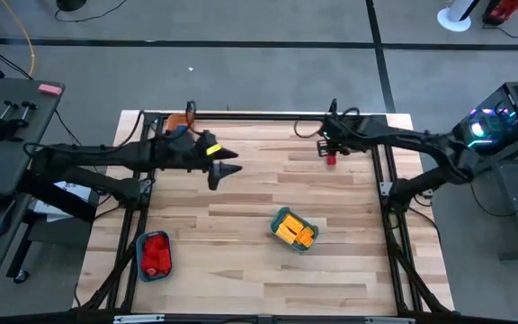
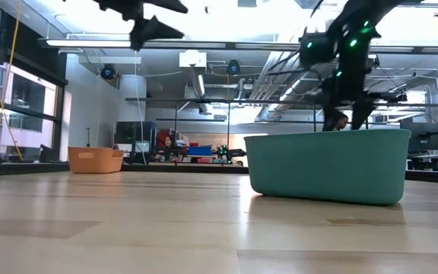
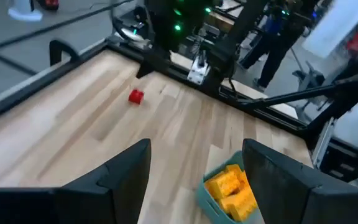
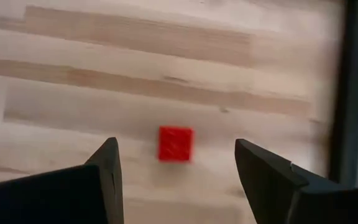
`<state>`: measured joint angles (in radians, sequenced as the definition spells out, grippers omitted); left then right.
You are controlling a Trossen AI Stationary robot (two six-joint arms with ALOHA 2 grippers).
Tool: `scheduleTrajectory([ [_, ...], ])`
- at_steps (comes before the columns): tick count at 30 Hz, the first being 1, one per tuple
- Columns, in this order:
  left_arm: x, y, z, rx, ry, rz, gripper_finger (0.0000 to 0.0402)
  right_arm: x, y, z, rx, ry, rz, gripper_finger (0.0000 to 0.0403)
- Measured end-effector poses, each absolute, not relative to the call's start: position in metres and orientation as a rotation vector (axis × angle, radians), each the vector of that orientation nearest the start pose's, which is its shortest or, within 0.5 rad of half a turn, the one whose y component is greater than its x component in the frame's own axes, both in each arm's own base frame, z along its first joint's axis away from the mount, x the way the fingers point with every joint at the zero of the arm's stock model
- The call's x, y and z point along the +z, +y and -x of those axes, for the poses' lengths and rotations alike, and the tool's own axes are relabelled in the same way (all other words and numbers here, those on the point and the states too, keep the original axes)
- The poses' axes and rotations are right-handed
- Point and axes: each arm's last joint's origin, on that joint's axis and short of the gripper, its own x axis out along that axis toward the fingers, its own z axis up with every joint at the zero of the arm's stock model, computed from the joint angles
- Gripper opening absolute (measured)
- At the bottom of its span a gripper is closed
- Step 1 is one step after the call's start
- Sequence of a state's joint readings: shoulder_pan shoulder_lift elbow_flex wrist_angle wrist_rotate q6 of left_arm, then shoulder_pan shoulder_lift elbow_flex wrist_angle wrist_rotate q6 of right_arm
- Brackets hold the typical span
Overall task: Sort blocks
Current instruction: Put the red game piece into the bottom left blue bin
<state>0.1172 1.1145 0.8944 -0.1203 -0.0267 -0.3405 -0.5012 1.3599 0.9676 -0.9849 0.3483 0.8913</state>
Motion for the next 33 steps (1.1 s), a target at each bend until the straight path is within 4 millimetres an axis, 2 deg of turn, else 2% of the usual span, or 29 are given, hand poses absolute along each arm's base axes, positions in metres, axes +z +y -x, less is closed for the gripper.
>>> scheduleTrajectory([
  [5,0.294,0.02,-0.23,0.251,0.313,0.449,0.0239,0.203,-0.147,-0.212,-1.241,1.061,-0.843,0.0196],
  [8,0.286,0.015,-0.228,0.27,0.328,0.491,0.0239,0.183,-0.158,-0.214,-1.229,1.16,-0.866,0.0196],
  [12,0.284,0.007,-0.229,0.283,0.329,0.498,0.0239,0.161,-0.166,-0.215,-1.213,1.268,-0.875,0.0196],
  [22,0.284,0.002,-0.23,0.311,0.318,0.49,0.0239,0.134,-0.179,-0.218,-1.113,1.33,-1.028,0.0186],
  [26,0.284,0.002,-0.23,0.313,0.316,0.507,0.0239,0.131,-0.181,-0.217,-1.066,1.344,-1.058,0.0145],
  [33,0.291,-0.006,-0.231,0.217,0.267,0.527,0.0239,0.133,-0.178,-0.219,-1.054,1.356,-1.006,0.0014],
])
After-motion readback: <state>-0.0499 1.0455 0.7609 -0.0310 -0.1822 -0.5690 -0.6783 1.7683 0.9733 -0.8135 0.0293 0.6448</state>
